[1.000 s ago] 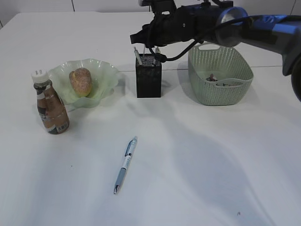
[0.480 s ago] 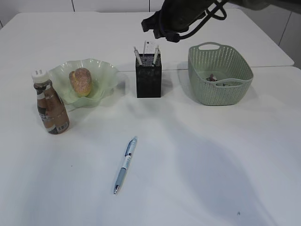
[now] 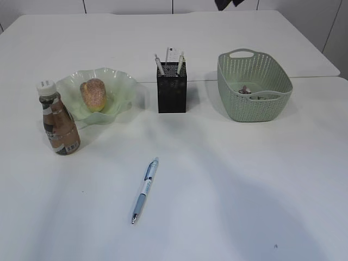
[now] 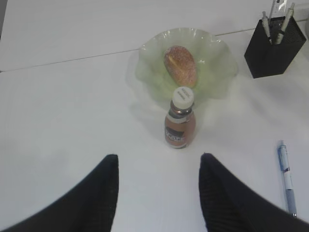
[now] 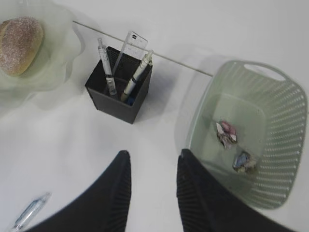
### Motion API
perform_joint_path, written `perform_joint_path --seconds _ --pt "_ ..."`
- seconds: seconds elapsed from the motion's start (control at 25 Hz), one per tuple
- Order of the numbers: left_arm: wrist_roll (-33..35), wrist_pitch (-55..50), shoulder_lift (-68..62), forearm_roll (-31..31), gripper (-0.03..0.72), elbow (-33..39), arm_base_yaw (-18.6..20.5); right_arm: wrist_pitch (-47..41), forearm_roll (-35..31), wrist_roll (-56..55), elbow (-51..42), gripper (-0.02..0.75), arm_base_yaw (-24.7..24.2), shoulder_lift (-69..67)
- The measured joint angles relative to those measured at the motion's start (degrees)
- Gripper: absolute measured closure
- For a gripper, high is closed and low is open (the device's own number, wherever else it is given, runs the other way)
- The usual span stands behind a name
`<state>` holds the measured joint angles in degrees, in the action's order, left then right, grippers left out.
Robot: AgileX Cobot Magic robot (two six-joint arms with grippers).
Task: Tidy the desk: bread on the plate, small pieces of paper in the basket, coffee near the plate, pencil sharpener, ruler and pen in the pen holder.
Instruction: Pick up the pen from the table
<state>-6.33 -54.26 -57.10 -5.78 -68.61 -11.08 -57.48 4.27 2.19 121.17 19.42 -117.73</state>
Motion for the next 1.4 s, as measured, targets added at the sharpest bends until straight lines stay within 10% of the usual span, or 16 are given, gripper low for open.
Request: perform_joint_path --seconds 0.12,0.72,1.4 --pt "1.03 0.53 0.0 1.87 0.289 0.0 0.0 -12.66 0.02 -0.67 0.12 0.455 0.0 10.61" --pt "10.54 -0.22 -2.29 11.95 0.272 -7.6 -0.3 -14.78 0.02 -2.19 -17.46 0.349 -0.07 36.87" --pt "5.42 -3.21 -20.18 7.52 0.272 -14.74 -21.86 -14.78 3.99 -2.19 -49.58 0.35 -0.07 55.18"
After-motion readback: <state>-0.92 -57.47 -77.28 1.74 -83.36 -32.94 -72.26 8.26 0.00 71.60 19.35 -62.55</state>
